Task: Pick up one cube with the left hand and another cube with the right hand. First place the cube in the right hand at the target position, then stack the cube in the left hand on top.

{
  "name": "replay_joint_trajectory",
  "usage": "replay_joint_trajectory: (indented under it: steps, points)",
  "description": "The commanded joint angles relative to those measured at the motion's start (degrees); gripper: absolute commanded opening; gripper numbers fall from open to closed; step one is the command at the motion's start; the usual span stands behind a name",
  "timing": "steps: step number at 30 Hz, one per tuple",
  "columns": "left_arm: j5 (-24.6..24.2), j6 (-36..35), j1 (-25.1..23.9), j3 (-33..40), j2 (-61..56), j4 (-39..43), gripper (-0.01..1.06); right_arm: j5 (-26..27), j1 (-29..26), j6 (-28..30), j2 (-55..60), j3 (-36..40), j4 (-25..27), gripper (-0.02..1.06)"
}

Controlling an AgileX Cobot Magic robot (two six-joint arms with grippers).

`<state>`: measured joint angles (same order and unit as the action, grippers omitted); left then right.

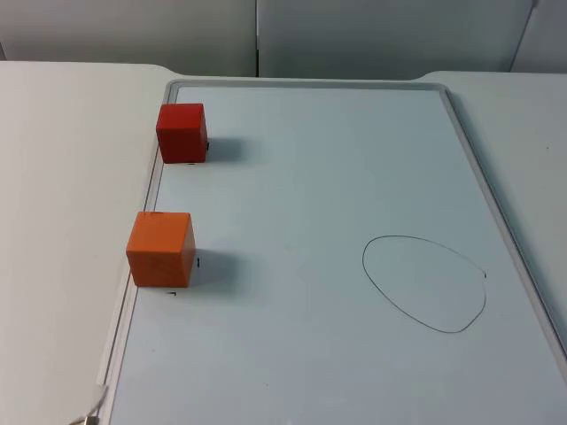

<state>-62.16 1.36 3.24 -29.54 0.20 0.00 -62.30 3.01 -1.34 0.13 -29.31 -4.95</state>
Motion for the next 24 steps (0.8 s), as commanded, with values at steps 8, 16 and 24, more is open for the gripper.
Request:
replay_joint_trajectory:
  steps: [8, 16, 24]
  points:
    - [4.08, -0.3, -0.19, -4.91, 0.15, 0.0, 1.03, 0.58, -0.35, 0.27, -0.13, 0.22, -0.09, 1.05]
    - [8.0, -0.3, -0.19, -10.5, 8.0, 0.0, 1.03, 0.58, -0.35, 0.27, -0.13, 0.22, -0.09, 1.05]
    - [16.97, -0.3, -0.19, -16.59, 20.09, 1.41, 1.03, 0.58, -0.35, 0.27, -0.13, 0.22, -0.09, 1.05]
